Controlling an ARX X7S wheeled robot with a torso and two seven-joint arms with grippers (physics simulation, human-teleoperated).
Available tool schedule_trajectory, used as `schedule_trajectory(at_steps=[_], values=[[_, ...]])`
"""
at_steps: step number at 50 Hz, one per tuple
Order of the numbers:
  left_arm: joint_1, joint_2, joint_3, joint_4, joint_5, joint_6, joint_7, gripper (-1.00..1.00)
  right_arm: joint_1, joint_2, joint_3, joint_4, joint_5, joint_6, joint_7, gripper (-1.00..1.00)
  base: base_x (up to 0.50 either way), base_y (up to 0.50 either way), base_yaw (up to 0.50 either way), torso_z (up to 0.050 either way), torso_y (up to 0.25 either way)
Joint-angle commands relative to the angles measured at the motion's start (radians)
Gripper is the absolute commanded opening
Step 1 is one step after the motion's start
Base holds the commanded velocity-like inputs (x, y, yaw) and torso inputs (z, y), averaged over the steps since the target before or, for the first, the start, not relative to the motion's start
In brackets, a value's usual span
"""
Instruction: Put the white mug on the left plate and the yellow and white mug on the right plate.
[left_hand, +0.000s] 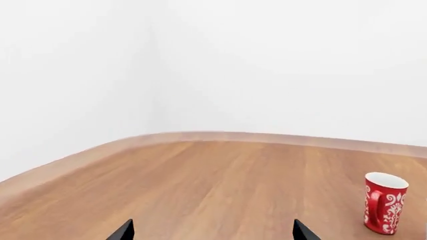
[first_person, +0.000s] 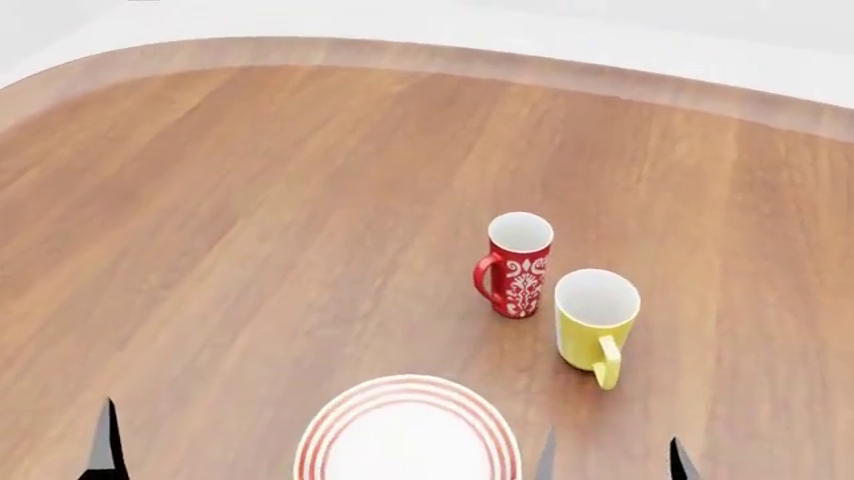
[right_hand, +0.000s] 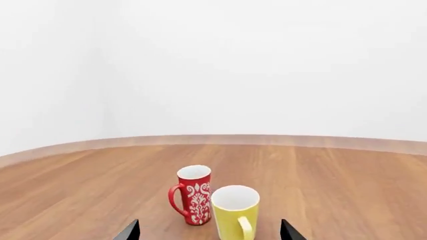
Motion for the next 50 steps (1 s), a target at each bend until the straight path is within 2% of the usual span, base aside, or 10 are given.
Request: schedule_trajectory(at_steps=[1,9,18,26,33,37,41,50], values=[[0.002,-0.007,0.000,0.007,-0.007,-0.001,-0.007,1.00,-0.002,0.003,0.006,0.001,0.018,-0.009,0.009,1.00,0.00,0.00,0.00,0.000,0.000],[0.023,-0.020,-0.039,0.053,-0.035,-0.003,-0.024,1.00,-0.009,0.021,0.013,-0.027,0.039,0.004,0.008,1.00,0.00,0.00,0.00,0.000,0.000],[0.157,-0.049,-0.255,0.309,-0.211,-0.020,-0.088,1.00,0.008,0.226,0.036,-0.359,0.151,0.415,0.018,1.00,0.00,0.00,0.00,0.000,0.002],[0.214,-0.044,-0.324,0.390,-0.274,0.012,-0.101,1.00,0.067,0.361,0.097,-0.517,0.304,0.624,-0.016,1.00,0.00,0.00,0.00,0.000,0.000],[0.226,-0.028,-0.353,0.411,-0.391,0.046,-0.084,1.00,0.103,0.418,0.166,-0.544,0.410,0.700,-0.034,1.00,0.00,0.00,0.00,0.000,0.000],[0.232,0.011,-0.384,0.406,-0.348,0.126,-0.087,1.00,0.107,0.436,0.182,-0.558,0.435,0.726,-0.029,1.00,0.00,0.00,0.00,0.000,0.000],[0.293,0.014,-0.439,0.429,-0.435,0.190,-0.041,1.00,0.116,0.481,0.180,-0.596,0.473,0.784,-0.038,1.00,0.00,0.00,0.00,0.000,0.000],[0.321,0.026,-0.479,0.416,-0.470,0.242,-0.027,1.00,-0.009,0.588,0.265,-0.688,0.599,0.823,-0.117,1.00,0.00,0.00,0.00,0.000,0.000]])
